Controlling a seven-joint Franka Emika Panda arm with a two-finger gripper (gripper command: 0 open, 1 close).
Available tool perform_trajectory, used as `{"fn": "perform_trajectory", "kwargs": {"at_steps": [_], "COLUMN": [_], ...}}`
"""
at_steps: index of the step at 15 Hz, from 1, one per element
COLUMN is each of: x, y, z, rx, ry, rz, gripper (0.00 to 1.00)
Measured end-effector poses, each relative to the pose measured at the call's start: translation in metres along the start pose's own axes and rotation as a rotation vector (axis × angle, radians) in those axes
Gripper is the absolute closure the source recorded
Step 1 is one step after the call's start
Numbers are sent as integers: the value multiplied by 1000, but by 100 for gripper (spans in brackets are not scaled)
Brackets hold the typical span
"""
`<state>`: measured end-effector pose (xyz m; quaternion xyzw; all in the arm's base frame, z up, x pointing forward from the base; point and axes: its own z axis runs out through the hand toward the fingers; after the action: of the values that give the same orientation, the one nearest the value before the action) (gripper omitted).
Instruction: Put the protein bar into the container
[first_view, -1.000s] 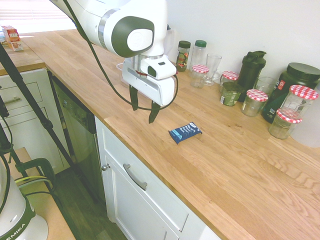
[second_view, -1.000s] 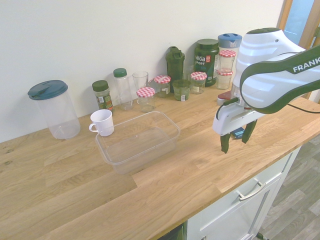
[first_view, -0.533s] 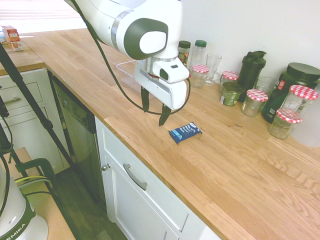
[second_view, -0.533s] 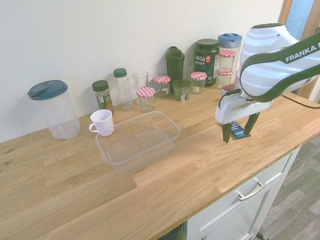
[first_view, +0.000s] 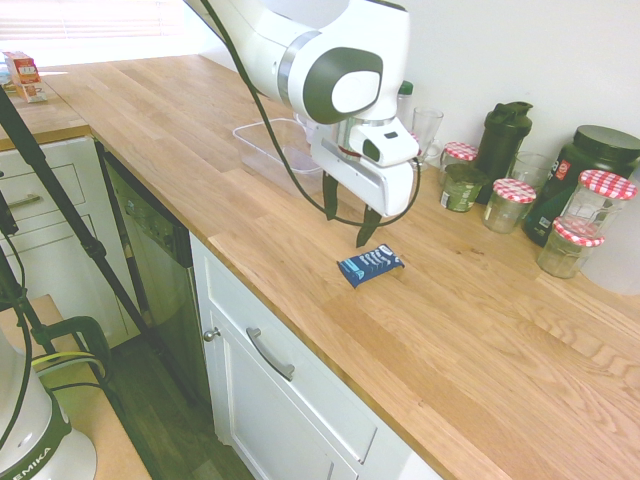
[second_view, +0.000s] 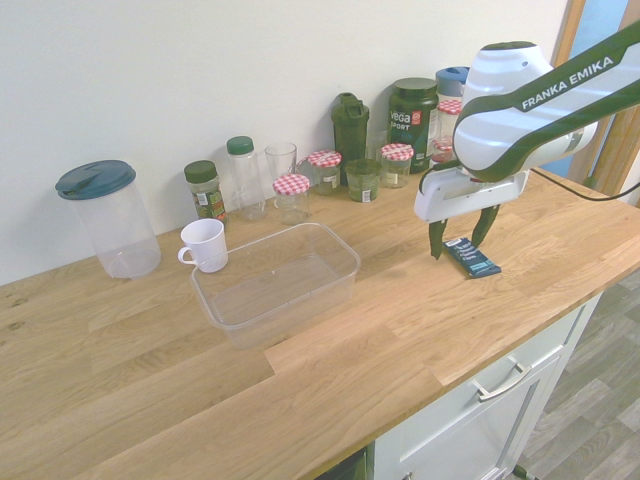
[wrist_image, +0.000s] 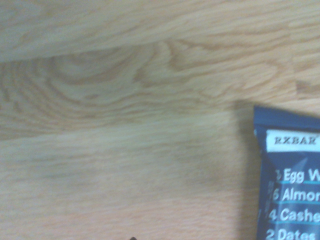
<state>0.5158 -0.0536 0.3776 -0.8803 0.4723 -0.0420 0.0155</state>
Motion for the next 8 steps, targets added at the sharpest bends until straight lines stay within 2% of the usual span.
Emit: {"fn": "perform_trajectory", "kwargs": {"at_steps": [8], "x": [32], "y": [-6], "z": [31], "rx": [-52], "ry": [-5], "rz": [18], "gripper": [0]}}
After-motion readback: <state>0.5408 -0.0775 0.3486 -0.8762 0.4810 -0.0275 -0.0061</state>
